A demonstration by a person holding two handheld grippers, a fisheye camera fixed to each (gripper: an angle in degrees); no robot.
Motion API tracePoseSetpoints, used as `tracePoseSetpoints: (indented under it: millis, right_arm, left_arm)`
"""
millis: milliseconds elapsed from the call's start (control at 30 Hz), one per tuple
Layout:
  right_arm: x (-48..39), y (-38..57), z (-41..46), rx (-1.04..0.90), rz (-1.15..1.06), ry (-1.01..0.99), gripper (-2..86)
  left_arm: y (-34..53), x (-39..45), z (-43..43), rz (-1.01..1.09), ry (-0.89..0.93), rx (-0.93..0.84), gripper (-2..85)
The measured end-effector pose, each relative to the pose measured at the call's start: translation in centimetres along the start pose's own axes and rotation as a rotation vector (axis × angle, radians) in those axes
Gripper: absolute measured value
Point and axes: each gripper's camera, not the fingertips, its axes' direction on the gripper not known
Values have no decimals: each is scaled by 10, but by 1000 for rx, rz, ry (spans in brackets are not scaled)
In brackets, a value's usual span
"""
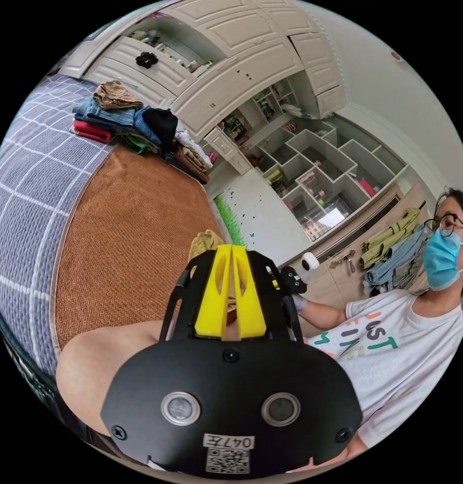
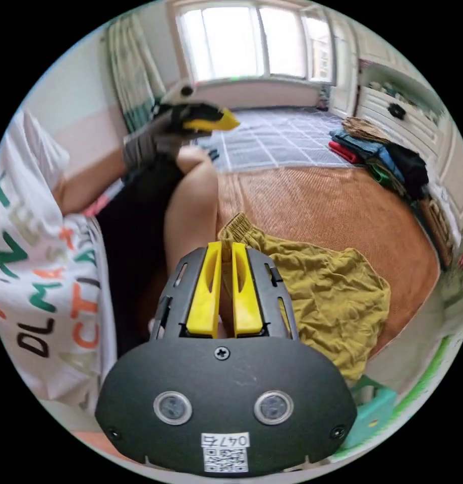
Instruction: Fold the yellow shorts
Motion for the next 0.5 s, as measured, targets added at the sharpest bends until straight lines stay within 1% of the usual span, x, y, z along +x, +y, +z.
tracePoseSetpoints:
  millis: [67, 100, 167, 200, 267, 333, 400, 467, 500]
  right_arm:
    - [40, 25, -34, 178, 201, -48, 7]
    - [52, 36, -44, 228, 260, -54, 7]
    - [105, 93, -77, 423, 525, -77, 8]
    - [118, 110, -84, 465, 589, -73, 8]
    - [159, 175, -99, 541, 798, -15, 9]
    - [182, 212, -101, 514, 899, 54, 9]
    - [206, 239, -93, 429, 984, 90, 17]
    - [235, 265, -76, 322, 1076, 89, 59]
    - [241, 270, -74, 304, 1094, 80, 71]
  left_arm:
    - [2, 4, -2, -7, -7, 5, -10]
    - [1, 7, 0, -2, -16, -4, -10]
    - [-6, 26, 15, 40, -83, -78, -9]
    - [-9, 32, 21, 53, -106, -102, -8]
    - [-21, 55, 51, 97, -200, -181, -5]
    - [-30, 66, 84, 100, -200, -217, 3]
    - [-36, 68, 123, 79, -141, -251, 40]
    - [-40, 57, 183, 4, -114, -323, 76]
    - [-40, 53, 197, -18, -114, -339, 78]
